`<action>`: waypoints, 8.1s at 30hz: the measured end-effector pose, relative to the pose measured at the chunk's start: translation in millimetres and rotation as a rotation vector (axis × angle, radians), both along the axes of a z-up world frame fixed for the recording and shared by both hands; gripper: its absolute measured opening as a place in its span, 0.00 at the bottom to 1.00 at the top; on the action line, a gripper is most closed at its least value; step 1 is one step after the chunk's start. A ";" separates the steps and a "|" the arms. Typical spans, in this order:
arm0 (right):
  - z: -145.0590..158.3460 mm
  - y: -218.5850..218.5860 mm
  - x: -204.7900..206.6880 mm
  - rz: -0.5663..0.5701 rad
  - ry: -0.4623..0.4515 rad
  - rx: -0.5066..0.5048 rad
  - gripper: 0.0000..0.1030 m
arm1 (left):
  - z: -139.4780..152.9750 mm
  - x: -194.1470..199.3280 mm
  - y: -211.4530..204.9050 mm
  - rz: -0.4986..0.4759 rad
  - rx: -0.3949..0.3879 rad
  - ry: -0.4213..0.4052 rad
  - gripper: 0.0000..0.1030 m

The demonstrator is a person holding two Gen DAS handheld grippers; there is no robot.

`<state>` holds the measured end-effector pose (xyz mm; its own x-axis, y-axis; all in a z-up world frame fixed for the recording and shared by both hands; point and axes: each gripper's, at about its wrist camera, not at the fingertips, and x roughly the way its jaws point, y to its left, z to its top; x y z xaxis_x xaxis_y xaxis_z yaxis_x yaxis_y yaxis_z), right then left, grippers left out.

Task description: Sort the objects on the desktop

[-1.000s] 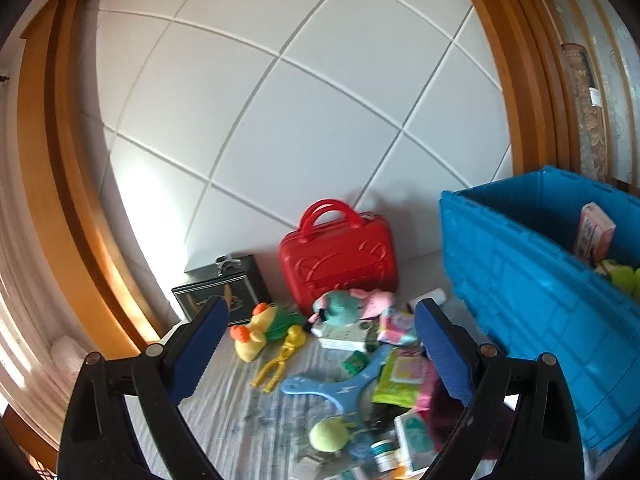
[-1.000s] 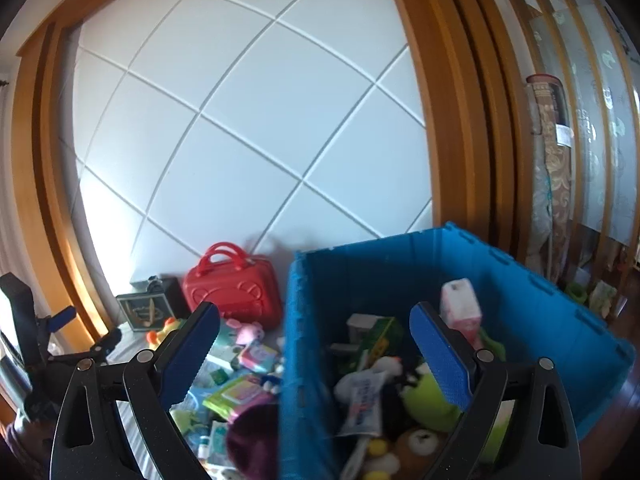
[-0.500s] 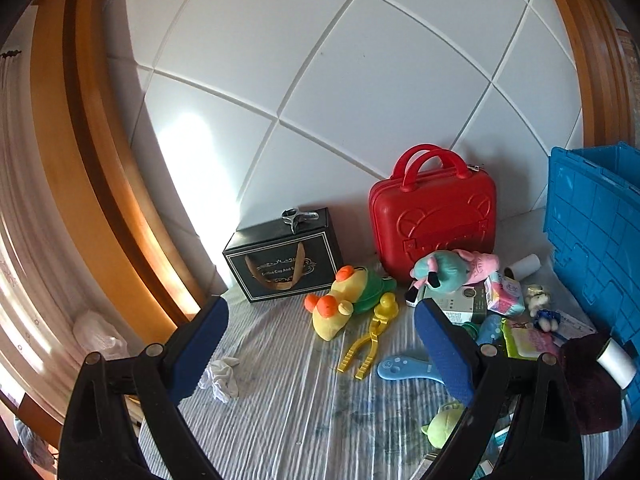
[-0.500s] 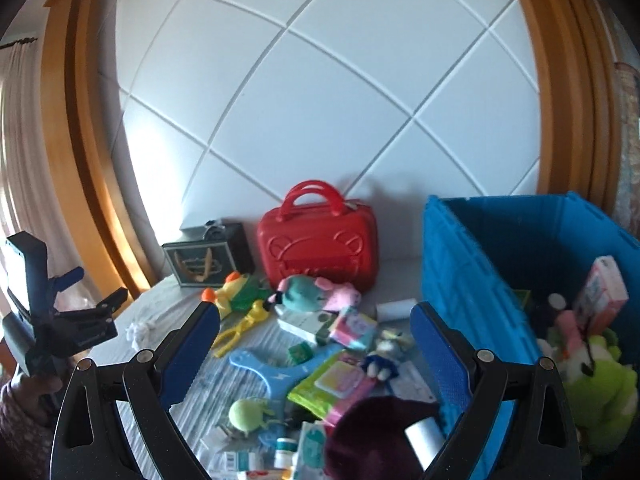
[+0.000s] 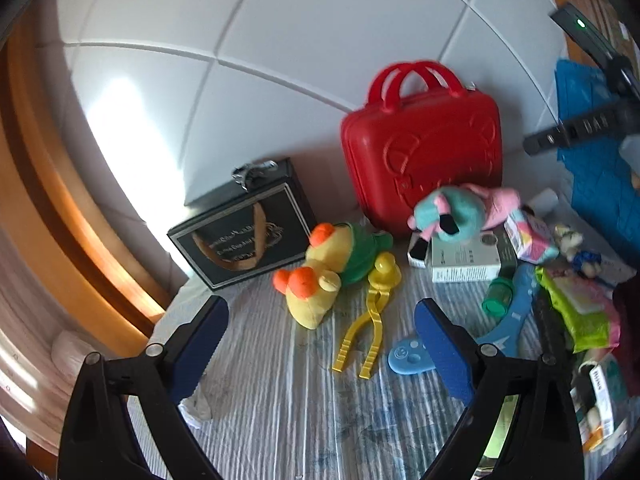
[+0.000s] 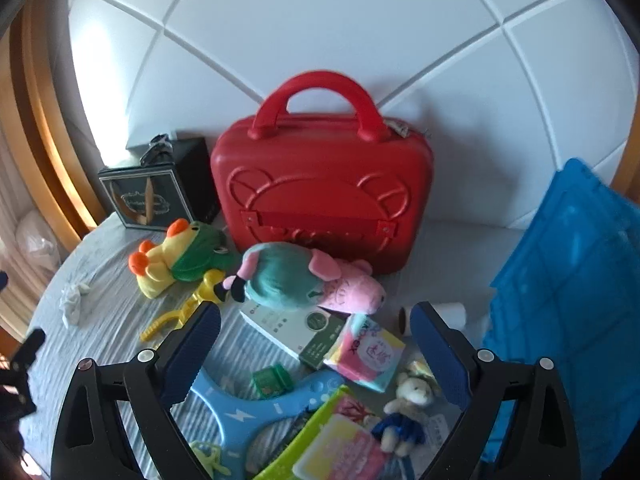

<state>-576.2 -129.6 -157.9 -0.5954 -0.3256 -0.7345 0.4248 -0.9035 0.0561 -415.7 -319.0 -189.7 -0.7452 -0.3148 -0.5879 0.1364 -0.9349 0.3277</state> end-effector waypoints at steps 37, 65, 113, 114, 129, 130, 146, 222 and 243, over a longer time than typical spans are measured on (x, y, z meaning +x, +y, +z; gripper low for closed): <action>-148.6 -25.1 -150.1 -0.339 -0.546 -0.469 0.99 | -167.6 -125.5 -23.0 -0.246 0.132 -0.278 0.34; -98.9 -50.0 -62.6 -0.112 -0.247 -0.368 0.76 | -111.3 -87.8 1.7 -0.215 0.162 -0.197 0.00; -14.5 27.5 18.8 -0.014 -0.097 -0.422 0.82 | -161.8 -96.8 -44.5 -0.275 0.362 -0.373 0.30; -13.4 26.8 19.5 -0.012 -0.093 -0.421 0.82 | -160.7 -93.0 -42.0 -0.267 0.347 -0.366 0.30; 15.5 33.7 40.0 -0.010 -0.016 -0.411 0.82 | -143.7 -64.5 -40.0 -0.190 0.317 -0.268 0.27; 20.0 35.8 42.9 -0.011 0.001 -0.415 0.82 | -135.2 -60.9 -36.5 -0.194 0.299 -0.247 0.27; 111.0 114.1 159.0 -0.082 0.211 -0.470 0.81 | 73.3 23.0 75.5 -0.351 0.092 0.095 0.27; 175.8 314.8 552.4 -0.654 0.590 -0.176 1.00 | 248.1 369.3 309.2 -0.379 0.212 0.390 1.00; 156.5 308.6 562.6 -0.580 0.545 -0.115 1.00 | 196.8 393.8 312.7 -0.414 0.239 0.266 1.00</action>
